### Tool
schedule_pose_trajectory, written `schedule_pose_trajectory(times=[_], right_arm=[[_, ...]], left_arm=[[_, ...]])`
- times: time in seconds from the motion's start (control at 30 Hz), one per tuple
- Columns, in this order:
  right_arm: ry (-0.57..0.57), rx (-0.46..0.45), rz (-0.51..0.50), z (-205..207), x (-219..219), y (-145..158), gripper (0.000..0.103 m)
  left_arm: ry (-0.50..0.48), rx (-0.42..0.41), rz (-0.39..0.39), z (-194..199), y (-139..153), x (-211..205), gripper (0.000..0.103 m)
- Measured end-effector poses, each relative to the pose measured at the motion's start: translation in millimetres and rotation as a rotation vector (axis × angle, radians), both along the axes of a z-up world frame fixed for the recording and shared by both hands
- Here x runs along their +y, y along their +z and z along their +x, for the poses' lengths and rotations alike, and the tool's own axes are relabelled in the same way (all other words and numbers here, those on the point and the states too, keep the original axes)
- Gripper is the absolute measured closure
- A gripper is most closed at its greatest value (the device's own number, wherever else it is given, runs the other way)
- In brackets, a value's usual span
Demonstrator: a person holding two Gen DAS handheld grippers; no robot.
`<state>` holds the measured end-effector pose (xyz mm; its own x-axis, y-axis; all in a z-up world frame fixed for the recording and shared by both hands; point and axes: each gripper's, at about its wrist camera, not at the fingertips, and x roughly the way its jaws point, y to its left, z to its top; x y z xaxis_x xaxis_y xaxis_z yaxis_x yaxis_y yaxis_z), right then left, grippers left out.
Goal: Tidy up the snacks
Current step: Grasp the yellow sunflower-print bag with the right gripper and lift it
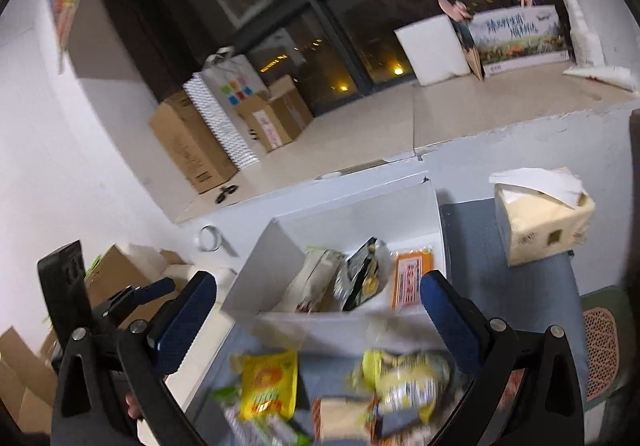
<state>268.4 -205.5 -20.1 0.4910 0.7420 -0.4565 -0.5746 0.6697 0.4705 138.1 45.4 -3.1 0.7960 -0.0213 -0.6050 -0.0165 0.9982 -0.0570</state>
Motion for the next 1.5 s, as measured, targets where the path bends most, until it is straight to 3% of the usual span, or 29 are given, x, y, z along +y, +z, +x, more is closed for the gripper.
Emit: schedule_pose_trajectory(times=[0.2,0.3,0.43,0.57,0.83,1.13,1.2,1.23,1.27,1.3,1.4,1.5], right_arm=[[0.078,-0.039,-0.030,-66.9,-18.2,-5.1,0.000],[0.098,-0.039,-0.062,-95.4,-17.7,-21.5,0.000],[0.154,-0.036,-0.148,-111.6,6.5,-45.7,0.000],[0.245,0.037,-0.186,-104.7,48.4,-70.6,0.000],[0.375,0.143,-0.392,-74.9,153.2,-122.0,0.000],[0.348,0.150,-0.638,-58.6,216.2,-165.1,0.000],[0.357,0.222,-0.650,-57.5,217.4,-179.8,0.000],[0.351,0.202,-0.637,-58.8,215.7,-180.0,0.000],[0.347,0.190,-0.627,-60.0,213.3,-179.7,0.007],[0.336,0.191,-0.618,-59.5,209.9,-179.1,0.021],[0.327,0.216,-0.561,-53.0,198.5,-173.2,0.037],[0.327,0.210,-0.544,-50.3,187.3,-169.6,0.042]], left_arm=[[0.053,-0.047,-0.036,-70.1,-1.9,0.9,0.000],[0.064,-0.026,-0.066,-92.6,-12.1,5.2,0.000],[0.148,-0.022,-0.041,-109.2,-19.8,10.6,0.000],[0.195,-0.029,-0.054,-118.2,-22.0,22.2,0.000],[0.265,-0.014,-0.131,-135.3,-37.4,56.0,0.000],[0.278,-0.008,-0.174,-142.8,-48.8,66.4,0.000],[0.273,-0.006,-0.170,-142.8,-50.3,65.0,0.000],[0.273,-0.004,-0.168,-142.6,-51.3,64.2,0.000],[0.273,-0.002,-0.167,-141.9,-51.3,63.9,0.000],[0.272,0.005,-0.168,-140.5,-52.5,63.4,0.000],[0.269,0.015,-0.173,-137.8,-55.5,61.1,0.000],[0.260,0.023,-0.161,-134.3,-57.7,56.3,0.000]])
